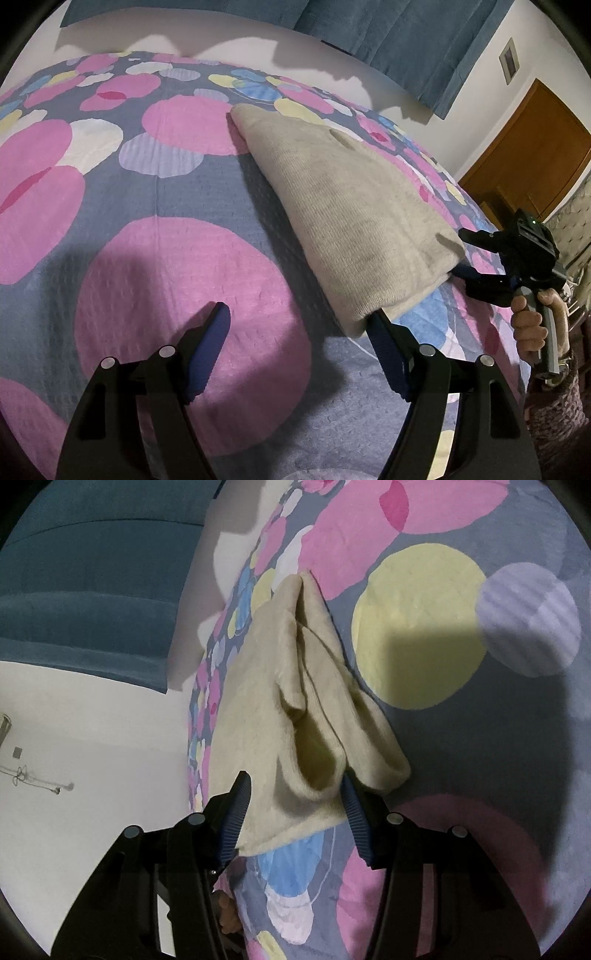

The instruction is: Fold small clothes

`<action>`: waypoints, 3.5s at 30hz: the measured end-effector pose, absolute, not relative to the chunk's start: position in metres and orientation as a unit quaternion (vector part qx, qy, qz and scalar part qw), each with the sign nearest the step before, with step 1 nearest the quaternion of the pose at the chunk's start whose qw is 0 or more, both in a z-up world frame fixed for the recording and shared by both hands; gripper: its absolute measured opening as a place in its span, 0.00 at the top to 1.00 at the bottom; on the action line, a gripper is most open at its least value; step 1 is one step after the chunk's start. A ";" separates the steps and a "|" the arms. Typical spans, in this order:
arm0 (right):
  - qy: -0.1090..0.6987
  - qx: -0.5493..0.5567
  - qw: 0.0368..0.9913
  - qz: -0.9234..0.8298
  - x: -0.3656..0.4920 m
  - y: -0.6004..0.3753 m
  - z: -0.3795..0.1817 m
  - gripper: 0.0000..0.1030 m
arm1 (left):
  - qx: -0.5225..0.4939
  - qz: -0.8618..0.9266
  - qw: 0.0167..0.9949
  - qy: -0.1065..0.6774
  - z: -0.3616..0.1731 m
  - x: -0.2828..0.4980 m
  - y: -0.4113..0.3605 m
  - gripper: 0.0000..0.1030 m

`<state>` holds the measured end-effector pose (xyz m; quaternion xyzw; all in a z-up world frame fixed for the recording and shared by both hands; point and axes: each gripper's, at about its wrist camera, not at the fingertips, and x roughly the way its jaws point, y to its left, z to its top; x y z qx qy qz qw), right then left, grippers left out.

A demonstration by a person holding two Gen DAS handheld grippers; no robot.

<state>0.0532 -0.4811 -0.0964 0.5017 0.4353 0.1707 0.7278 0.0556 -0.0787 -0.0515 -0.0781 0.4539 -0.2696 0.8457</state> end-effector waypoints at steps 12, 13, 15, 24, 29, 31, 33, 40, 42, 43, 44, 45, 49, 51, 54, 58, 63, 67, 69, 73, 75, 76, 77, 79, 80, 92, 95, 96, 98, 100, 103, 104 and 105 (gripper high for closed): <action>0.402 0.440 0.789 0.153 0.047 -0.505 -0.070 0.95 | -0.065 -0.277 0.850 0.443 -0.041 0.045 -0.082 0.28; 0.408 0.435 0.788 0.149 0.047 -0.506 -0.073 0.95 | -0.073 -0.284 0.850 0.438 -0.037 0.042 -0.080 0.28; 0.427 0.425 0.785 0.147 0.049 -0.504 -0.085 0.95 | -0.087 -0.292 0.850 0.430 -0.031 0.042 -0.078 0.28; 0.446 0.417 0.777 0.155 0.056 -0.506 -0.090 0.88 | -0.063 -0.249 0.850 0.460 -0.051 0.074 -0.098 0.28; 0.428 0.412 0.789 0.158 0.090 -0.520 -0.071 0.73 | -0.057 -0.250 0.853 0.455 -0.053 0.070 -0.097 0.28; 0.428 0.422 0.781 0.171 0.119 -0.521 -0.074 0.73 | -0.055 -0.249 0.854 0.454 -0.053 0.070 -0.097 0.28; 0.433 0.421 0.778 0.175 0.146 -0.518 -0.076 0.73 | -0.052 -0.248 0.854 0.454 -0.052 0.069 -0.098 0.28; 0.453 0.395 0.780 0.173 0.213 -0.499 -0.083 0.92 | -0.053 -0.248 0.853 0.455 -0.052 0.069 -0.099 0.27; 0.456 0.379 0.789 0.159 0.217 -0.501 -0.083 0.96 | -0.053 -0.248 0.853 0.455 -0.052 0.069 -0.099 0.26; 0.457 0.377 0.792 0.150 0.218 -0.504 -0.085 0.96 | -0.054 -0.249 0.853 0.455 -0.053 0.069 -0.099 0.26; 0.457 0.381 0.791 0.142 0.219 -0.508 -0.090 0.96 | -0.054 -0.249 0.853 0.455 -0.053 0.069 -0.099 0.26; 0.458 0.388 0.788 0.138 0.220 -0.511 -0.096 0.96 | -0.054 -0.250 0.853 0.455 -0.053 0.069 -0.099 0.26; 0.451 0.413 0.776 0.155 0.219 -0.515 -0.105 0.96 | -0.058 -0.252 0.851 0.457 -0.054 0.071 -0.098 0.25; 0.452 0.421 0.769 0.163 0.213 -0.517 -0.102 0.95 | -0.058 -0.252 0.852 0.456 -0.053 0.071 -0.099 0.25; 0.449 0.414 0.774 0.166 0.194 -0.523 -0.093 0.86 | -0.056 -0.251 0.852 0.456 -0.053 0.071 -0.099 0.25; 0.444 0.407 0.777 0.182 0.154 -0.525 -0.082 0.59 | -0.056 -0.251 0.852 0.456 -0.054 0.071 -0.100 0.25; 0.448 0.403 0.773 0.200 0.099 -0.520 -0.082 0.52 | -0.055 -0.250 0.853 0.455 -0.054 0.070 -0.100 0.25; 0.456 0.386 0.778 0.193 0.072 -0.514 -0.087 0.55 | -0.052 -0.249 0.853 0.456 -0.054 0.070 -0.101 0.25; 0.460 0.371 0.786 0.181 0.067 -0.512 -0.088 0.71 | -0.051 -0.247 0.854 0.456 -0.054 0.070 -0.101 0.25; 0.461 0.381 0.781 0.179 0.063 -0.515 -0.098 0.87 | -0.052 -0.247 0.853 0.457 -0.054 0.070 -0.101 0.25; 0.455 0.385 0.782 0.184 0.061 -0.515 -0.101 0.88 | -0.053 -0.248 0.853 0.457 -0.053 0.070 -0.100 0.25; 0.452 0.383 0.784 0.184 0.060 -0.515 -0.101 0.88 | -0.052 -0.247 0.853 0.457 -0.053 0.070 -0.100 0.25; 0.450 0.381 0.787 0.184 0.059 -0.513 -0.100 0.88 | -0.051 -0.247 0.853 0.457 -0.053 0.070 -0.100 0.25; 0.446 0.378 0.790 0.185 0.057 -0.514 -0.100 0.88 | -0.051 -0.247 0.853 0.457 -0.053 0.070 -0.100 0.24; 0.443 0.379 0.791 0.187 0.057 -0.513 -0.101 0.88 | -0.051 -0.247 0.853 0.457 -0.053 0.070 -0.100 0.24; 0.428 0.367 0.805 0.186 0.056 -0.510 -0.099 0.88 | -0.048 -0.246 0.854 0.457 -0.054 0.070 -0.101 0.22; 0.427 0.366 0.805 0.186 0.056 -0.509 -0.098 0.87 | -0.047 -0.246 0.854 0.457 -0.054 0.070 -0.101 0.22; 0.426 0.365 0.807 0.185 0.056 -0.508 -0.098 0.87 | -0.046 -0.245 0.854 0.457 -0.054 0.070 -0.101 0.22; 0.426 0.367 0.806 0.186 0.057 -0.509 -0.098 0.87 | -0.046 -0.246 0.854 0.457 -0.054 0.070 -0.101 0.22; 0.424 0.369 0.806 0.186 0.057 -0.510 -0.098 0.87 | -0.042 -0.245 0.854 0.457 -0.054 0.070 -0.102 0.21; 0.421 0.371 0.806 0.188 0.056 -0.509 -0.098 0.83 | -0.040 -0.245 0.854 0.457 -0.055 0.070 -0.103 0.19; 0.420 0.371 0.806 0.189 0.057 -0.509 -0.097 0.80 | -0.039 -0.245 0.854 0.457 -0.054 0.070 -0.103 0.18; 0.419 0.372 0.806 0.191 0.057 -0.509 -0.096 0.78 | -0.039 -0.244 0.854 0.457 -0.054 0.070 -0.103 0.18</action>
